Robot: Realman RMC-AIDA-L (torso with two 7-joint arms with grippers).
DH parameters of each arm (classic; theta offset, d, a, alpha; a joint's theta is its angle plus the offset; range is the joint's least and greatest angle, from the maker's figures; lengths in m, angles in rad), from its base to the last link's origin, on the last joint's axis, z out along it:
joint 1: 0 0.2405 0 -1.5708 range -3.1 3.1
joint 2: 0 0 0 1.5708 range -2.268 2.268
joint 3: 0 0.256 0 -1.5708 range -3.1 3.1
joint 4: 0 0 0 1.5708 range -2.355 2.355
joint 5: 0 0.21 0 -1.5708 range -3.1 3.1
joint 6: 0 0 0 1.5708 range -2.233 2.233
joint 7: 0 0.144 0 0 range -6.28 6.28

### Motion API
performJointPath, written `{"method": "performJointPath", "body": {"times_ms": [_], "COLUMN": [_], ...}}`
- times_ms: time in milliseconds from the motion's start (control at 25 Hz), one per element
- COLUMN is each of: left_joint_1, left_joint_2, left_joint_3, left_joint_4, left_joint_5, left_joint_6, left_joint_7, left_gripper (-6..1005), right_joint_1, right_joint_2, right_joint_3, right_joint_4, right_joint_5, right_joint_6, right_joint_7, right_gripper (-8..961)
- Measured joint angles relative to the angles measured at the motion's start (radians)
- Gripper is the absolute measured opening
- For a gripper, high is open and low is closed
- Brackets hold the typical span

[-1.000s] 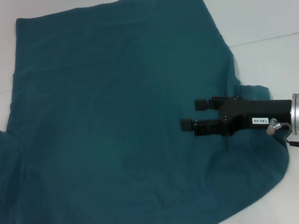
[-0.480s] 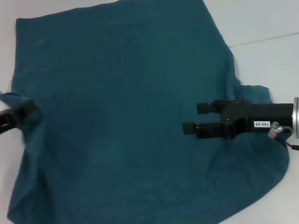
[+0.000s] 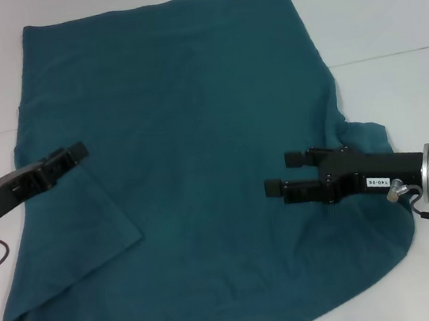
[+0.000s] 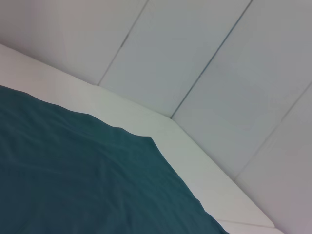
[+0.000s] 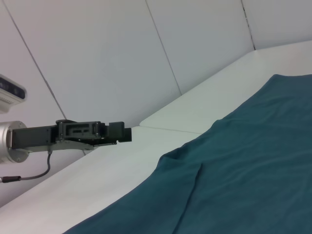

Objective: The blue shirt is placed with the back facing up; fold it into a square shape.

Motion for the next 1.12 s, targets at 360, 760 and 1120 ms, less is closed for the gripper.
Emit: {"method": "performJointPath", "body": {"times_ms": [360,760,1120], "left_joint_1": [0.056,0.090,0.093], "left_joint_2": [0.005,-0.001,-0.001], "left_joint_3": [-0.003,0.010,0.037], "left_joint_4": [0.017,-0.014,-0.078], "left_joint_5": [-0.025,-0.025,0.038], "left_joint_6": [0.050,0.283,0.316], "left_joint_7": [0.043,0.279,0.421], "left_gripper": [590,944,947], "right_joint_1": [-0.007,-0.043,-0.048], "right_joint_2": [-0.011,-0.098,-0.195], "right_joint_3": [0.037,0.068,0.064], "right_joint_4": [0.000,-0.014,-0.060], "right_joint_5": [0.004,-0.004,-0.131], "right_joint_6": [0.020,0.049,0.051], "right_joint_7": [0.036,0.267,0.555], "right_gripper": [897,890,884]}}
